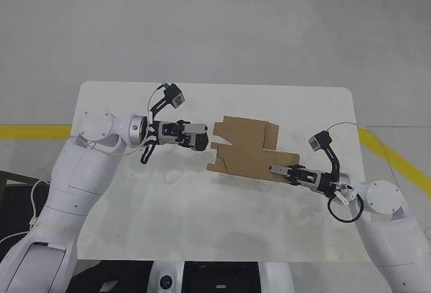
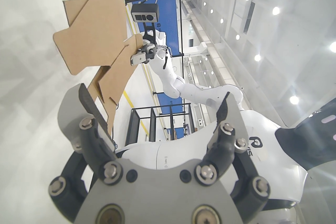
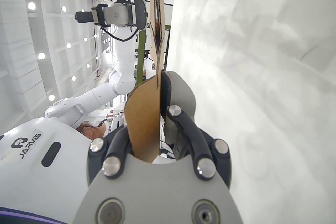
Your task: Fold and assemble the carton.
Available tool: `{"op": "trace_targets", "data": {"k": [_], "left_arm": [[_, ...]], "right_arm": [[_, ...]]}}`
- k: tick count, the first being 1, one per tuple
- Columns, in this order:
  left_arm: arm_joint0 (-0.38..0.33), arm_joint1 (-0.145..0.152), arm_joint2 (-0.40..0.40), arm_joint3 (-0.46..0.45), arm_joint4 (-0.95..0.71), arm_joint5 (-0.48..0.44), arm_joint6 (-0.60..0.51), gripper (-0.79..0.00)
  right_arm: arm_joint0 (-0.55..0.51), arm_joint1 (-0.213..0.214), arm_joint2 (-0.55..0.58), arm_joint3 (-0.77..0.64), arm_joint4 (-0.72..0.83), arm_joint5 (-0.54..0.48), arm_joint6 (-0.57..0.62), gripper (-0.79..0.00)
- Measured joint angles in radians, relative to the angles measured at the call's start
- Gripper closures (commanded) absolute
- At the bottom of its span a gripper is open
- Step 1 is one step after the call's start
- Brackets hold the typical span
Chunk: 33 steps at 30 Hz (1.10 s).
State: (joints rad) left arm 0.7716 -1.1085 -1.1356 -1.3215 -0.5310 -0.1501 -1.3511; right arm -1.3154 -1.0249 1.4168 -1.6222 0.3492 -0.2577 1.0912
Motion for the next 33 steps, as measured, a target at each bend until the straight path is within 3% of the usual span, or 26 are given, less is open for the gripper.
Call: {"op": "trace_targets", "data": {"k": [5,11,16,33], "left_arm": [[0.018,0.004,-0.012,-0.032,-0.007,0.005,0.017,-0.785],[0.016,0.015,-0.01,-0.022,0.138,-0.038,0.033,-0.785],[0.026,0.016,-0.013,-0.014,0.151,-0.075,0.071,-0.785],[0.034,0.017,-0.009,-0.02,0.161,-0.074,0.081,-0.785]], "right_arm": [[-0.014,0.002,-0.006,-0.015,-0.001,0.006,-0.003,0.0],[-0.016,0.004,0.002,-0.026,0.038,-0.001,0.001,0.0],[-0.018,0.008,0.006,-0.029,0.03,0.007,0.027,0.0],[-0.021,0.011,0.009,-0.035,0.03,0.018,0.041,0.0]]}}
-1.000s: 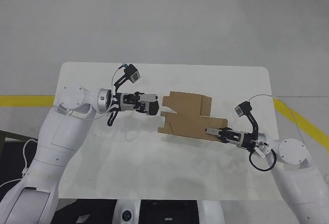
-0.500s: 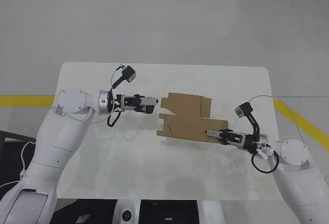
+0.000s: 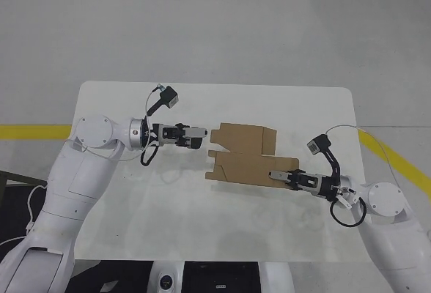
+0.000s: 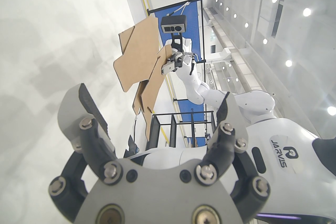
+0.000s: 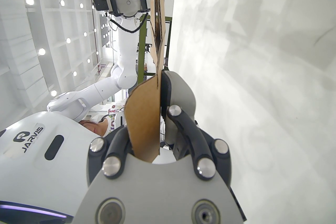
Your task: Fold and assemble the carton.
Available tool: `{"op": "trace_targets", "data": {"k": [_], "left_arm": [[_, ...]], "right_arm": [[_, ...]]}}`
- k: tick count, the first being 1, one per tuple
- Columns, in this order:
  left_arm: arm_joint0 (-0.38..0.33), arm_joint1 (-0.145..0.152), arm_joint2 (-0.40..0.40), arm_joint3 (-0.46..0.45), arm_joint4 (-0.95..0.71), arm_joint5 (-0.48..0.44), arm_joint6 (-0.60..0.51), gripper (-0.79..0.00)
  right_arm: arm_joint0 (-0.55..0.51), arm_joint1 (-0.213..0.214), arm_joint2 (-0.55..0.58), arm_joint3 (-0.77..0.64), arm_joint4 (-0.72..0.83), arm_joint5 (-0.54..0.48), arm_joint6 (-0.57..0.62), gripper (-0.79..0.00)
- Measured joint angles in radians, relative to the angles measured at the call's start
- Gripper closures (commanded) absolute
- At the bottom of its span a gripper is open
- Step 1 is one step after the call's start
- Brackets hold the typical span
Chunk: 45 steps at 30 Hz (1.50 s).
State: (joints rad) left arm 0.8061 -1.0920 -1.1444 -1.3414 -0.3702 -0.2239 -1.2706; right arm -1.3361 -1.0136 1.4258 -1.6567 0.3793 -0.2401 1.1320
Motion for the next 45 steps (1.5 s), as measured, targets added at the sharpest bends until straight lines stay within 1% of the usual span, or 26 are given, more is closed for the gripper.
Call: {"op": "trace_targets", "data": {"k": [2,5,10,11,16,20,26,34,40,45], "left_arm": [[0.013,0.001,0.007,-0.008,0.015,0.001,0.003,-0.785],[0.004,0.003,0.011,0.007,0.022,-0.006,-0.024,-0.785],[-0.027,-0.001,0.018,0.074,-0.058,-0.022,-0.073,-0.785],[-0.035,-0.002,0.022,0.086,-0.052,-0.028,-0.079,-0.785],[-0.073,-0.011,0.049,0.134,-0.067,-0.053,-0.107,-0.785],[-0.093,-0.02,0.079,0.155,-0.096,-0.066,-0.126,-0.785],[-0.117,-0.033,0.108,0.191,-0.119,-0.085,-0.115,-0.785],[-0.115,-0.043,0.118,0.219,-0.2,-0.077,-0.118,-0.785],[-0.112,-0.046,0.106,0.21,-0.268,-0.065,-0.126,-0.785],[-0.121,-0.043,0.095,0.198,-0.264,-0.054,-0.136,-0.785]], "right_arm": [[0.0,0.0,0.0,0.0,0.0,0.0,0.0,0.0],[0.0,0.0,0.0,0.0,0.0,0.0,0.0,0.0],[0.0,0.001,-0.007,-0.014,-0.012,0.01,-0.008,0.0],[0.003,0.001,-0.007,-0.015,-0.016,0.014,-0.003,0.0],[0.02,0.007,-0.008,-0.012,-0.029,0.04,0.033,0.0],[0.02,0.007,-0.014,-0.008,-0.005,0.052,0.027,0.0],[0.022,0.006,-0.038,0.0,-0.001,0.049,0.021,0.0],[0.026,0.007,-0.048,0.015,-0.016,0.038,0.004,0.0],[0.029,0.009,-0.061,0.018,-0.043,0.037,0.002,0.0],[0.031,0.011,-0.067,0.024,-0.092,0.038,-0.02,0.0]]}}
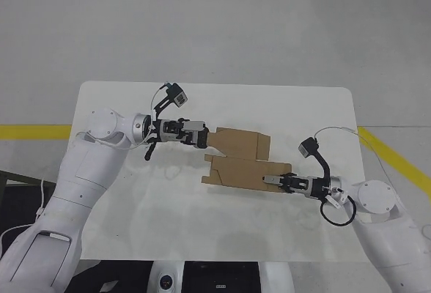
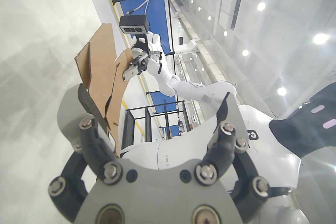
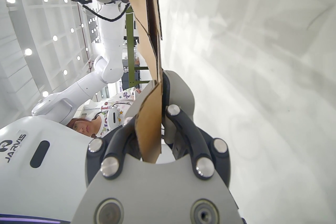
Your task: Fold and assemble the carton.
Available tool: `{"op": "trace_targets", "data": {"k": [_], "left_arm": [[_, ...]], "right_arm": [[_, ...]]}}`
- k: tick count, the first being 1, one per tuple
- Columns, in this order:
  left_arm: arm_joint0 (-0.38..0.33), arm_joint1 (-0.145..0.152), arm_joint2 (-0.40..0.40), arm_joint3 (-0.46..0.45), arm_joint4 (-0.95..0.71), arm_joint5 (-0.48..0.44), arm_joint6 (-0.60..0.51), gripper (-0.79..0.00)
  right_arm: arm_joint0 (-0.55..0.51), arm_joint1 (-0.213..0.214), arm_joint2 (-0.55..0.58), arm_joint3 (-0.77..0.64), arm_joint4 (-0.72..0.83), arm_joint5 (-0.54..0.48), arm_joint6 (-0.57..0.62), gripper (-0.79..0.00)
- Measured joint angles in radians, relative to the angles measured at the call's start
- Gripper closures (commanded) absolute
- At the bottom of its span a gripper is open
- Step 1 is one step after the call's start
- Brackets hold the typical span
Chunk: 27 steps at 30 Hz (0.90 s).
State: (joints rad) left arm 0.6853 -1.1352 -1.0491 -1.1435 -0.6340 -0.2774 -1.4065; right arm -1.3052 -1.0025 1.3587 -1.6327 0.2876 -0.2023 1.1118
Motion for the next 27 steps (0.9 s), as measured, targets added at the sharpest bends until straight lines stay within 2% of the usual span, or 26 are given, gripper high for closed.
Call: {"op": "trace_targets", "data": {"k": [12,27], "left_arm": [[0.004,-0.003,0.006,-0.015,-0.002,0.007,0.005,-0.785],[-0.02,-0.016,0.029,0.021,-0.009,-0.004,-0.006,-0.785]], "right_arm": [[0.0,0.001,-0.036,-0.024,-0.026,0.006,-0.007,0.0],[0.024,-0.001,-0.077,-0.039,0.013,0.012,0.017,0.0]]}}
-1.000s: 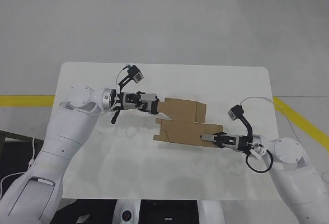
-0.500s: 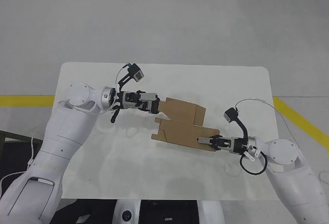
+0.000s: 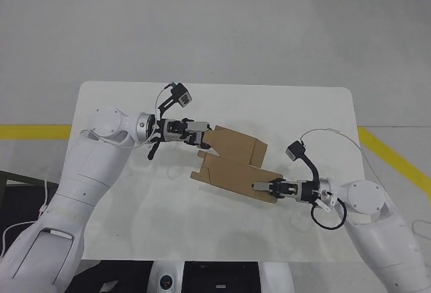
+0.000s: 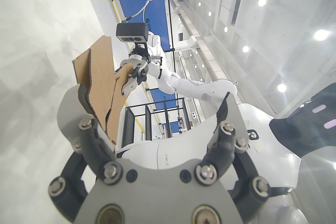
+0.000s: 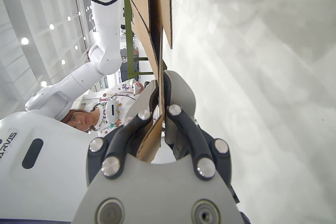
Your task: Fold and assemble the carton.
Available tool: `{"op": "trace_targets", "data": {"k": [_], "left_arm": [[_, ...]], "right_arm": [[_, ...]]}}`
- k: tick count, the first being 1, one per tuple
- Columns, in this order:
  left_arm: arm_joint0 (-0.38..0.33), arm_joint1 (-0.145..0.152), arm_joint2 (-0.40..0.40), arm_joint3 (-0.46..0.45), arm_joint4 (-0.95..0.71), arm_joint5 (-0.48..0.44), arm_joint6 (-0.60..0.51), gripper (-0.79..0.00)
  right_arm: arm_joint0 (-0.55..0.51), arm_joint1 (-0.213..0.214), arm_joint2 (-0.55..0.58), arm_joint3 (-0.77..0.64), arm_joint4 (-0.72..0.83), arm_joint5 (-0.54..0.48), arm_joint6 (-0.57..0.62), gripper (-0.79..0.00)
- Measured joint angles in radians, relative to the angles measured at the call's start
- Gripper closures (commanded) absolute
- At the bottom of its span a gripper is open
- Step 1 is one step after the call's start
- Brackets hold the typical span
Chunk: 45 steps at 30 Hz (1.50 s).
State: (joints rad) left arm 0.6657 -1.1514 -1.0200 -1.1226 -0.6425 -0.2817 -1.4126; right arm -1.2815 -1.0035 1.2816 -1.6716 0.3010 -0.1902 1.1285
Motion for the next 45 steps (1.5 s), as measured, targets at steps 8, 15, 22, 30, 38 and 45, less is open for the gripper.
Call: {"op": "trace_targets", "data": {"k": [8,15,22,30,38,45], "left_arm": [[0.007,-0.003,0.009,0.009,0.007,0.001,-0.013,-0.785],[0.013,0.001,-0.003,0.015,0.014,0.007,-0.024,-0.785],[0.008,0.001,-0.008,0.008,0.011,0.012,-0.024,-0.785],[0.008,0.0,-0.009,0.012,0.004,0.008,-0.036,-0.668],[0.018,0.007,-0.018,0.026,0.032,0.025,-0.058,-0.305],[0.021,0.01,-0.017,0.024,0.043,0.034,-0.077,-0.256]], "right_arm": [[0.012,-0.001,-0.002,0.001,0.071,0.003,0.005,0.0],[0.017,0.001,0.001,-0.001,0.082,0.011,0.016,0.0],[0.023,0.0,-0.022,-0.002,0.062,0.022,0.015,0.0],[0.026,0.002,-0.026,0.008,0.052,0.023,0.007,0.0],[0.03,0.006,-0.016,0.011,0.047,0.027,0.012,0.0],[0.034,0.007,-0.024,0.008,0.043,0.028,0.019,0.0]]}}
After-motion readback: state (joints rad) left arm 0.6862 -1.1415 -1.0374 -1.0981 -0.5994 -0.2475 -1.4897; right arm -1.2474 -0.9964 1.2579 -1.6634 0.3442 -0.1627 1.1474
